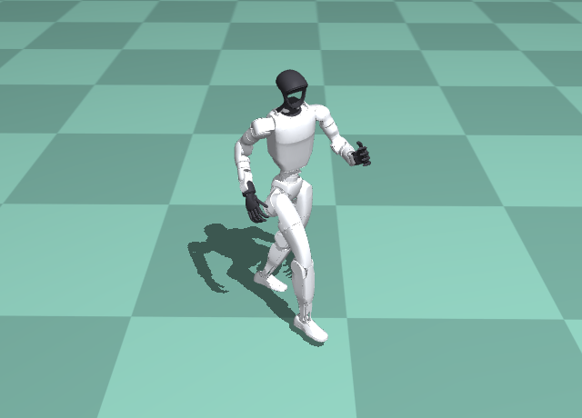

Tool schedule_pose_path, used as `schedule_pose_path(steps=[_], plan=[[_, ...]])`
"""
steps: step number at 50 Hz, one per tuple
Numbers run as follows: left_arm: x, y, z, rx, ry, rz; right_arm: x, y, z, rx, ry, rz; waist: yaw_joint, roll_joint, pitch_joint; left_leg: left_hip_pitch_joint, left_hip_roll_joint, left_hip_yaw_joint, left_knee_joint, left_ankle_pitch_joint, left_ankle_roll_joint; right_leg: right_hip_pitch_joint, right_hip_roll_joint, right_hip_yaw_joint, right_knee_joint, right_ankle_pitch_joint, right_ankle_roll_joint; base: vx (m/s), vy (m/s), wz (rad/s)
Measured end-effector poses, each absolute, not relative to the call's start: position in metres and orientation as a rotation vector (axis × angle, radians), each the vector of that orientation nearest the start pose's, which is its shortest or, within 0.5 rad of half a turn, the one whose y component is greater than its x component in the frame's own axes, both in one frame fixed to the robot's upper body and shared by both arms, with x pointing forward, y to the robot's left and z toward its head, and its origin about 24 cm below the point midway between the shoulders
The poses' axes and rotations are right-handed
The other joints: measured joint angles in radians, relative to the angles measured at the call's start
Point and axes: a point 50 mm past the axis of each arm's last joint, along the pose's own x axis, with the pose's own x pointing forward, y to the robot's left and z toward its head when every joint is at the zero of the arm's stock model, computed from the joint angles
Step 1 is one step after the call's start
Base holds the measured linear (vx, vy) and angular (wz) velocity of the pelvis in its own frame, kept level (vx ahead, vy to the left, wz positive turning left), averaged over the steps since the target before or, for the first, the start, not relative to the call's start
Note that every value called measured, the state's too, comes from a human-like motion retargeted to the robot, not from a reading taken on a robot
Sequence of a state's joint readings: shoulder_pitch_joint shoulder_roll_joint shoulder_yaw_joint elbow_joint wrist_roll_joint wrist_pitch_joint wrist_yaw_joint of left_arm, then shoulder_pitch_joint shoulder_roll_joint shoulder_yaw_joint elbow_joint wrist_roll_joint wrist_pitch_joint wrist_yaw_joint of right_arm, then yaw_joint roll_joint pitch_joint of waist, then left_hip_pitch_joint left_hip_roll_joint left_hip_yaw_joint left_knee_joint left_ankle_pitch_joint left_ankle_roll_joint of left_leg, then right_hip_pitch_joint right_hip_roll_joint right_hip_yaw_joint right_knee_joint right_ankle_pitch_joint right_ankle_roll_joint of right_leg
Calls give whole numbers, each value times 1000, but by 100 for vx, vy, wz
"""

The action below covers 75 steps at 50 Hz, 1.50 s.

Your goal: Kungfu

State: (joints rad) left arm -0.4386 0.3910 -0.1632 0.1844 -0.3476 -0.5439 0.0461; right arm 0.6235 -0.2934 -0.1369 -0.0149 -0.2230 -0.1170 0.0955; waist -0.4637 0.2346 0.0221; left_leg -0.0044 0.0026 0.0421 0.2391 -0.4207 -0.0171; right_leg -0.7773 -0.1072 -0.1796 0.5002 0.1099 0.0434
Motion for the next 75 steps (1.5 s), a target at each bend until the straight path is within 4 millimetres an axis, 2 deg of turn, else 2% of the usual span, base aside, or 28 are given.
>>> schedule_pose_path(steps=[3,5,8,10,12,13,15,17,18,20,22,28,34,40,42,45,47,49,50,51,52,53,55,57,60,63,67,75], plan=[[308,187,230,41,-871,-114,150,-237,23,-475,151,-46,6,26,-18,23,45,-45,26,-13,-30,-34,-48,35,21,-5,-24,75,-59,135],[311,192,272,67,-992,-68,193,-231,74,-445,-182,-131,-14,31,-12,48,81,-87,58,-8,-49,-7,-104,89,-29,-14,-15,57,-55,199],[329,194,313,171,-1146,3,239,-245,139,-459,-584,-321,-60,8,45,97,116,-162,103,-5,-66,105,-170,143,-132,-72,-26,53,-75,187],[356,191,327,298,-1120,47,277,-258,172,-490,-730,-464,-91,-25,86,135,150,-200,145,-9,-80,204,-212,160,-193,-114,-12,43,-90,176],[394,185,308,373,-834,66,319,-275,183,-587,-694,-541,-76,-93,48,178,139,-181,150,9,-103,259,-274,31,-229,128,108,53,-107,39],[405,181,293,397,-698,12,335,-287,178,-650,-623,-552,-3,-83,-35,148,142,-125,146,38,-120,93,-196,176,-90,81,74,70,-121,-78],[412,154,286,339,-620,-151,353,-317,160,-690,-347,-599,57,-63,0,102,227,-118,290,68,-175,16,-148,205,55,19,73,42,-86,4],[411,150,288,209,-656,-103,372,-319,139,-596,25,-496,-11,-28,9,23,291,-48,296,169,-230,-29,-169,152,142,-87,63,-5,-52,194],[405,149,296,163,-748,-76,372,-326,136,-535,141,-443,-60,-33,7,-25,287,5,284,219,-241,-44,-237,128,166,-118,71,-31,-30,309],[392,152,310,128,-923,45,370,-336,152,-479,97,-354,-164,-33,43,-114,301,90,275,307,-245,-29,-347,59,170,-135,82,-34,-35,339],[394,150,300,155,-912,147,366,-344,176,-519,-40,-354,-230,-23,74,-138,353,241,216,411,-245,-13,-364,21,188,-178,78,-21,-47,246],[399,138,279,220,-823,49,341,-371,227,-799,-250,-453,-303,15,132,-94,426,702,-43,598,-245,16,-395,-99,195,-235,60,-16,-29,129],[393,147,297,246,-893,83,301,-389,282,-988,-360,-394,-319,27,173,-192,368,572,-170,697,-245,-23,-443,-141,242,-273,67,-16,-11,98],[393,140,278,283,-803,-27,262,-358,321,-1219,-453,-141,-334,92,203,-311,394,559,-235,708,-245,-37,-519,-291,378,-394,76,-14,-12,119],[392,132,245,353,-702,-126,262,-352,299,-1221,-501,-174,-286,99,196,-342,398,541,-239,714,-245,-43,-536,-327,409,-424,75,-7,-9,67],[384,105,160,490,-474,-259,279,-352,226,-976,-514,-495,-125,117,155,-364,425,546,-237,733,-245,-60,-528,-360,446,-469,59,1,-3,6],[371,96,77,571,-200,-215,298,-343,163,-601,-454,-718,-39,147,149,-389,453,536,-224,755,-245,-65,-511,-384,464,-495,49,-14,6,2],[332,110,-19,694,230,-176,331,-295,81,-199,-184,-770,23,163,169,-412,499,531,-201,774,-245,-59,-473,-408,468,-513,35,-28,-5,-22],[302,129,-60,765,483,-206,341,-257,42,-16,33,-712,51,169,198,-422,533,530,-181,782,-245,-47,-441,-423,463,-518,28,-29,-11,-24],[270,155,-90,857,742,-297,338,-221,-6,78,396,-492,68,175,209,-437,548,525,-177,793,-245,-46,-426,-432,464,-524,23,-20,-13,-5],[235,181,-112,933,969,-352,319,-179,-43,149,711,-130,87,180,218,-446,561,525,-175,806,-245,-42,-412,-439,467,-532,19,-2,-14,20],[201,202,-127,1018,1114,-350,282,-157,-68,183,1011,406,111,182,224,-445,573,536,-176,821,-245,-35,-399,-443,472,-543,13,8,-13,23],[163,211,-142,1064,1159,-301,245,-144,-73,158,1253,1045,139,188,225,-437,589,566,-186,851,-245,-18,-382,-449,476,-560,9,9,-11,28],[139,202,-153,998,1092,-240,244,-122,-76,-178,1191,1327,167,193,238,-416,614,613,-199,891,-245,24,-354,-461,468,-575,8,5,-12,26],[121,195,-160,860,1056,-201,258,-103,-88,-703,976,1113,191,198,257,-395,635,684,-200,916,-209,97,-329,-483,441,-582,13,4,-4,49],[117,200,-160,777,1033,-143,269,-94,-85,-949,679,949,206,192,254,-406,630,655,-192,916,-181,140,-333,-494,426,-576,24,5,7,51],[122,200,-157,750,986,-67,269,-95,-80,-1004,539,1018,224,185,236,-387,614,643,-209,888,-198,174,-347,-500,423,-565,35,11,14,23],[167,195,-137,749,740,35,277,-121,-74,-862,612,961,189,164,241,-404,604,587,-206,850,-218,212,-341,-489,390,-511,71,9,15,21]])
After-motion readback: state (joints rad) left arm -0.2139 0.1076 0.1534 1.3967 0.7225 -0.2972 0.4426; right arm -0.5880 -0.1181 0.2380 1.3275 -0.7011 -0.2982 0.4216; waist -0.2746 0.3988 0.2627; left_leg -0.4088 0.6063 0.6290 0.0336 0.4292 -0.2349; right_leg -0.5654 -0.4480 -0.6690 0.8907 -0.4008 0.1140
